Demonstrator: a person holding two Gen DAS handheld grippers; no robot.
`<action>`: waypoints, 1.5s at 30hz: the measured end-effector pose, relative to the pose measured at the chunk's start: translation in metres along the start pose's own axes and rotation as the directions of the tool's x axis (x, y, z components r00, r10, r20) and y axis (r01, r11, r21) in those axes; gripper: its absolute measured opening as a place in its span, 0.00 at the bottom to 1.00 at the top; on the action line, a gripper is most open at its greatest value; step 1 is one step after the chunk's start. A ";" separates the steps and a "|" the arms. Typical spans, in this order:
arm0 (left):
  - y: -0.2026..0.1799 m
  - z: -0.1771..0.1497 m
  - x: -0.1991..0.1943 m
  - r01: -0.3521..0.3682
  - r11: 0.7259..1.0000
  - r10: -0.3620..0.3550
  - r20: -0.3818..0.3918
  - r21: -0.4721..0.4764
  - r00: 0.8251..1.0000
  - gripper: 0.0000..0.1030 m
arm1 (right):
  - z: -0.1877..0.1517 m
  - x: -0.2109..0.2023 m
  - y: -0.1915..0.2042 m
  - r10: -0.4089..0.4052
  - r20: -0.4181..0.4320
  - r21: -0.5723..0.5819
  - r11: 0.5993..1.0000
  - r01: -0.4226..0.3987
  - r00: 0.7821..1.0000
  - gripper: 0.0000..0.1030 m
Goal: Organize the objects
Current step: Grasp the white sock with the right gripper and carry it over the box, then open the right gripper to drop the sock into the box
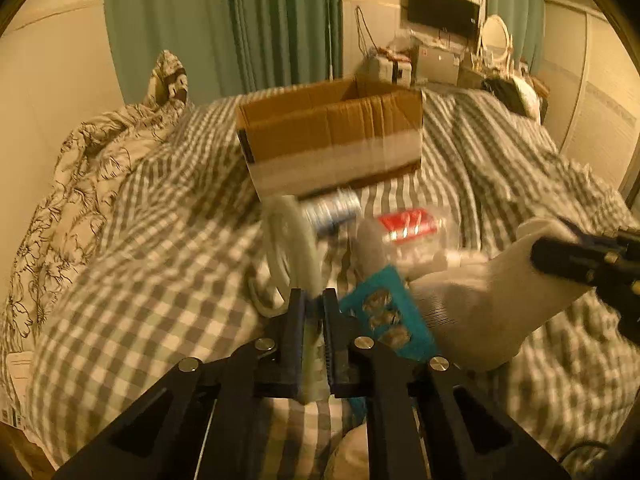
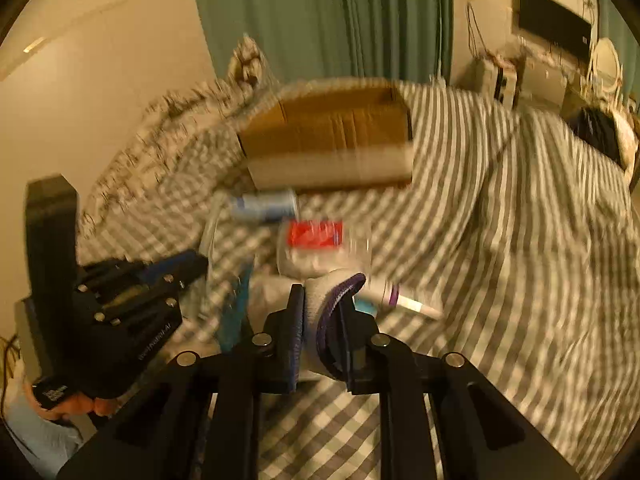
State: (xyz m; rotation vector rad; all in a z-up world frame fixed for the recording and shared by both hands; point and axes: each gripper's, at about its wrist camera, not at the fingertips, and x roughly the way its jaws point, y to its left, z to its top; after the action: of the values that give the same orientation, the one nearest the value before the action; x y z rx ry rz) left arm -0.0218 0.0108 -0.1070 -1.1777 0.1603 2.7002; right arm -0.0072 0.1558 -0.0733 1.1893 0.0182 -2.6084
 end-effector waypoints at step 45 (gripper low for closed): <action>0.035 0.197 0.145 -0.050 0.995 0.048 -0.019 -0.082 0.999 0.83 | 0.226 0.083 -0.067 0.026 0.179 0.017 0.999 -0.030 0.983 0.61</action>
State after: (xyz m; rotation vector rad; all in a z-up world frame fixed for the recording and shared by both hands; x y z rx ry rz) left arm -0.2662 0.0301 -0.0788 -1.2353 0.0820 2.7644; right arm -0.2432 0.1720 0.0081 0.9499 -0.0599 -2.6856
